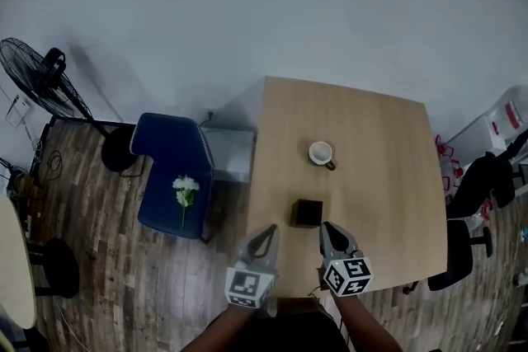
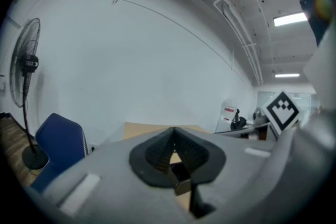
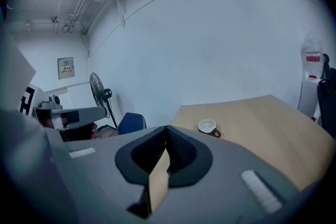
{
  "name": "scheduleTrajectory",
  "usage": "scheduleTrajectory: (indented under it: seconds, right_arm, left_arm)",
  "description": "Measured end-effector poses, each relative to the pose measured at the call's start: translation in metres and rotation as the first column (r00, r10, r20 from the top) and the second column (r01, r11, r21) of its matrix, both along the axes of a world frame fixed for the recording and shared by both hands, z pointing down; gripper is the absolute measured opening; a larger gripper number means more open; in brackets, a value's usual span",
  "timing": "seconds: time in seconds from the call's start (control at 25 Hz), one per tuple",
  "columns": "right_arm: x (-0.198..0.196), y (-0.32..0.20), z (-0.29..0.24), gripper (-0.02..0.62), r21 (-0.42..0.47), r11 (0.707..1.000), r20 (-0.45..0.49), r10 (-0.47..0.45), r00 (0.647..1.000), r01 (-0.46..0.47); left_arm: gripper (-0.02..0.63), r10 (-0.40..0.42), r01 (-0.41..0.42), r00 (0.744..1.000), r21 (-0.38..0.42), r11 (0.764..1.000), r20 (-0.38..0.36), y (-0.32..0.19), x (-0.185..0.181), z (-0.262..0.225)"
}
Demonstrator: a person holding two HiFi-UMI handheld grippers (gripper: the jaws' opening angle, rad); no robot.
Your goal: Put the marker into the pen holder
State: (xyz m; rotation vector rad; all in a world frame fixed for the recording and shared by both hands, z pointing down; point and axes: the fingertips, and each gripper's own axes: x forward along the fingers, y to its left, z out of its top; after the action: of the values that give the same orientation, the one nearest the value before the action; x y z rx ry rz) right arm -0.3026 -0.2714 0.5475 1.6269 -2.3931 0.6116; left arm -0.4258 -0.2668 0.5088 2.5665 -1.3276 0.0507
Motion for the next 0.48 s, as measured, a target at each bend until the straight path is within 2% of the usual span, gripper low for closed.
scheduleTrajectory:
  seconds: [0.24,0.48]
  right_arm:
    - [0.019,0.037,-0.024,0.002,0.018,0.997,-0.038,0.080,0.996,-0.079]
    - [0.050,0.063,-0.048,0.002,0.061,0.992,-0.044,0.110,0.993,-0.107]
  left_arm:
    - [0.003,0.060,-0.060,0.998,0.019,0.998,0.001,0.014,0.012,-0.015]
    - [0.003,0.073,-0.075,0.997,0.038,0.996,0.037,0.042,0.037,-0.033]
